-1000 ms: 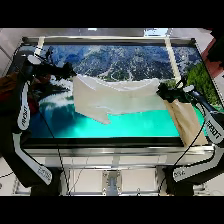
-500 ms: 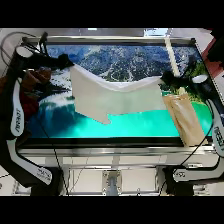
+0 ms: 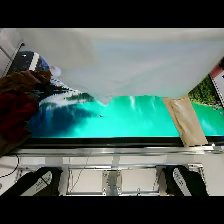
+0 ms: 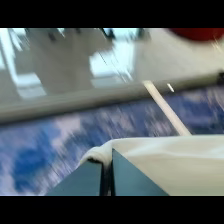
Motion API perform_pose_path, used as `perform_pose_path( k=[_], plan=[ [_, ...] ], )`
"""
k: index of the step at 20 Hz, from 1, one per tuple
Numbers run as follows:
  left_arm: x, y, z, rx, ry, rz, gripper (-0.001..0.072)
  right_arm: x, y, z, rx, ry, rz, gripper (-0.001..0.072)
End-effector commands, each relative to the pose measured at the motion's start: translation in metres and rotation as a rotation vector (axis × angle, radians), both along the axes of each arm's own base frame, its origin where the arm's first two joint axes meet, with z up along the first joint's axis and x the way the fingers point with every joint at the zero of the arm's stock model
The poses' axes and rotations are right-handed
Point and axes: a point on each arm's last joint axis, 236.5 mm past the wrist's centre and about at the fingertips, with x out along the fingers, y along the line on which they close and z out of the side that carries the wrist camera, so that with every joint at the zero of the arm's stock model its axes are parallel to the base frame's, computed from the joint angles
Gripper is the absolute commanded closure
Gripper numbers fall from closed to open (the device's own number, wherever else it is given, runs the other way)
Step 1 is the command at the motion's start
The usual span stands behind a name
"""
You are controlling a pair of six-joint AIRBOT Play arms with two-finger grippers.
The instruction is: Fold the shirts.
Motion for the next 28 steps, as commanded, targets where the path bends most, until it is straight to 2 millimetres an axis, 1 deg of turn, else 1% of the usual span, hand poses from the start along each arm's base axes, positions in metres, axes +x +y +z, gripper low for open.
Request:
perform_pose_path(
  k=[1,2,3,4,5,6,7,8,9,10,11,12,13,14,15,16,18,19,20,21,22,23,24,25,26,27,28],
  plan=[
    [-0.105,0.030,0.097,0.016,-0.347,0.177,0.0693,-0.095,0.012,0.061,-0.089,-0.180,-0.081,0.0682],
    [-0.126,0.035,0.111,0.015,-0.406,0.208,0.0693,-0.102,0.015,0.066,-0.098,-0.186,-0.077,0.0682],
    [-0.140,0.040,0.118,0.027,-0.437,0.238,0.0693,-0.103,0.017,0.069,-0.100,-0.188,-0.072,0.0682],
    [-0.148,0.046,0.121,0.037,-0.450,0.268,0.0694,-0.099,0.018,0.070,-0.092,-0.183,-0.058,0.0681],
    [-0.148,0.052,0.119,0.045,-0.442,0.294,0.0694,-0.091,0.019,0.066,-0.078,-0.167,-0.041,0.0682],
    [-0.138,0.058,0.109,0.060,-0.398,0.314,0.0694,-0.077,0.020,0.058,-0.059,-0.129,-0.017,0.0682],
    [-0.122,0.061,0.091,0.064,-0.319,0.320,0.0694,-0.059,0.021,0.047,-0.034,-0.077,0.016,0.0681],
    [-0.099,0.062,0.063,0.075,-0.205,0.310,0.0693,-0.037,0.024,0.031,-0.001,-0.010,0.059,0.0681],
    [-0.070,0.063,0.029,0.084,-0.069,0.299,0.0693,-0.013,0.026,0.012,0.031,0.062,0.107,0.0681],
    [-0.042,0.063,-0.008,0.091,0.070,0.283,0.0693,0.015,0.030,-0.011,0.081,0.143,0.166,0.0681],
    [-0.013,0.065,-0.054,0.106,0.229,0.270,0.0693,0.042,0.034,-0.037,0.110,0.222,0.223,0.0680],
    [0.012,0.067,-0.098,0.114,0.373,0.257,0.0693,0.071,0.040,-0.070,0.146,0.313,0.278,0.0680],
    [0.034,0.067,-0.143,0.119,0.506,0.239,0.0693,0.099,0.046,-0.107,0.171,0.403,0.313,0.0680],
    [0.058,0.068,-0.192,0.120,0.630,0.225,0.0692,0.123,0.054,-0.148,0.180,0.496,0.345,0.0680],
    [0.078,0.067,-0.236,0.118,0.728,0.207,0.0693,0.148,0.063,-0.195,0.200,0.599,0.364,0.0680],
    [0.098,0.067,-0.285,0.108,0.820,0.197,0.0692,0.170,0.074,-0.243,0.213,0.691,0.376,0.0680],
    [0.129,0.065,-0.377,0.077,0.958,0.182,0.0692,0.211,0.090,-0.326,0.218,0.799,0.356,0.0680],
    [0.142,0.067,-0.419,0.072,1.007,0.189,0.0692,0.232,0.098,-0.362,0.225,0.820,0.337,0.0680],
    [0.152,0.069,-0.453,0.060,1.043,0.200,0.0692,0.250,0.105,-0.393,0.237,0.827,0.316,0.0678],
    [0.163,0.071,-0.479,0.037,1.059,0.221,0.0692,0.266,0.111,-0.418,0.247,0.819,0.291,0.0678],
    [0.175,0.071,-0.498,0.002,1.053,0.239,0.0692,0.280,0.117,-0.437,0.263,0.800,0.266,0.0678],
    [0.188,0.069,-0.506,-0.050,1.026,0.260,0.0691,0.293,0.122,-0.450,0.285,0.770,0.241,0.0677],
    [0.202,0.068,-0.502,-0.104,0.977,0.280,0.0680,0.303,0.125,-0.454,0.302,0.736,0.217,0.0676],
    [0.218,0.066,-0.487,-0.159,0.903,0.288,0.0679,0.311,0.125,-0.450,0.306,0.689,0.194,0.0670],
    [0.233,0.065,-0.465,-0.194,0.831,0.286,0.0662,0.318,0.122,-0.441,0.304,0.646,0.177,0.0640],
    [0.245,0.066,-0.434,-0.206,0.756,0.282,0.0475,0.323,0.120,-0.429,0.304,0.613,0.171,0.0509],
    [0.254,0.067,-0.400,-0.206,0.688,0.275,0.0278,0.327,0.115,-0.416,0.304,0.593,0.172,0.0377]
  ],
)
